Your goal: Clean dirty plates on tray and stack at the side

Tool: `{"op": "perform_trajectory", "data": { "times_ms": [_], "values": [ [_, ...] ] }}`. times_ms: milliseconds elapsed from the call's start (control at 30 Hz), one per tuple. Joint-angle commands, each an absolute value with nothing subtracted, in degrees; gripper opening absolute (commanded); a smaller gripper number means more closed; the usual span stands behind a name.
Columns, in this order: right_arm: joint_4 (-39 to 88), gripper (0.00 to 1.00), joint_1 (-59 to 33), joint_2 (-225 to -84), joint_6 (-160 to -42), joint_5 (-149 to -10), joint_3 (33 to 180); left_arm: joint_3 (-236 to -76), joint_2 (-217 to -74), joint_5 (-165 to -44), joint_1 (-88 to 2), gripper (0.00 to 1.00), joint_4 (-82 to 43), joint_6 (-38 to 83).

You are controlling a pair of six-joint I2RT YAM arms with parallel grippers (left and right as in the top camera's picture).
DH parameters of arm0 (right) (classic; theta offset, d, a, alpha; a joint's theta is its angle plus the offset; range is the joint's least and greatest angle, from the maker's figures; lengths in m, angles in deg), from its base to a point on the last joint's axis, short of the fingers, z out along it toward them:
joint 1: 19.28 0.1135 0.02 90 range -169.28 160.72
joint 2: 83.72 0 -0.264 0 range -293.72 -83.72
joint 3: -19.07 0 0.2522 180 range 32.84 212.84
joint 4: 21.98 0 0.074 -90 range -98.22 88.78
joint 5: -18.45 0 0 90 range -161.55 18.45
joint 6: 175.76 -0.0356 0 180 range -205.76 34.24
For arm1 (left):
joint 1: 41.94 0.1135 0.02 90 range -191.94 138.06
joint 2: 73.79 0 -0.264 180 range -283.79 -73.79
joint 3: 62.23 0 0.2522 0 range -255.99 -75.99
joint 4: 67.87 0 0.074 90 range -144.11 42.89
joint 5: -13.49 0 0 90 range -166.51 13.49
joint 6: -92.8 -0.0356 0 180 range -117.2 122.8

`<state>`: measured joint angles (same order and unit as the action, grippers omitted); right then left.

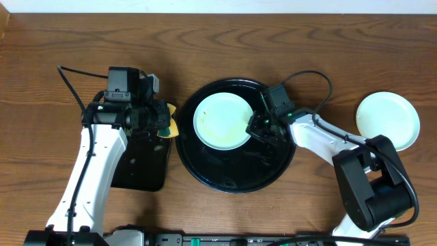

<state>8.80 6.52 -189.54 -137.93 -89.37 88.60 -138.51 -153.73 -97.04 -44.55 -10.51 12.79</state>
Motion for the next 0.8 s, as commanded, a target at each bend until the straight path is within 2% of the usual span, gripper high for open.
{"op": "perform_trajectory", "data": {
  "times_ms": [0, 267, 500, 767],
  "values": [
    [9.3, 0.02, 6.1, -192.8, -140.0, -87.6, 85.4, -138.8, -154.2, -96.4, -44.2, 0.08, -10.0, 11.6],
    [12.8, 0.02, 5.4, -187.2, -135.8, -77.6, 86.0, -138.8, -154.2, -96.4, -44.2, 0.08, -9.8, 11.6],
    [23.4, 0.02, 5.0, -177.8, -127.8, -61.9, 91.2, -138.8, -154.2, -96.4, -44.2, 0.08, -9.8, 11.6],
    [32.2, 0.02, 5.3, -172.6, -117.6, -53.0, 98.9, -138.8, -154.2, -96.4, -44.2, 0.08, -10.9, 11.6]
  ]
}}
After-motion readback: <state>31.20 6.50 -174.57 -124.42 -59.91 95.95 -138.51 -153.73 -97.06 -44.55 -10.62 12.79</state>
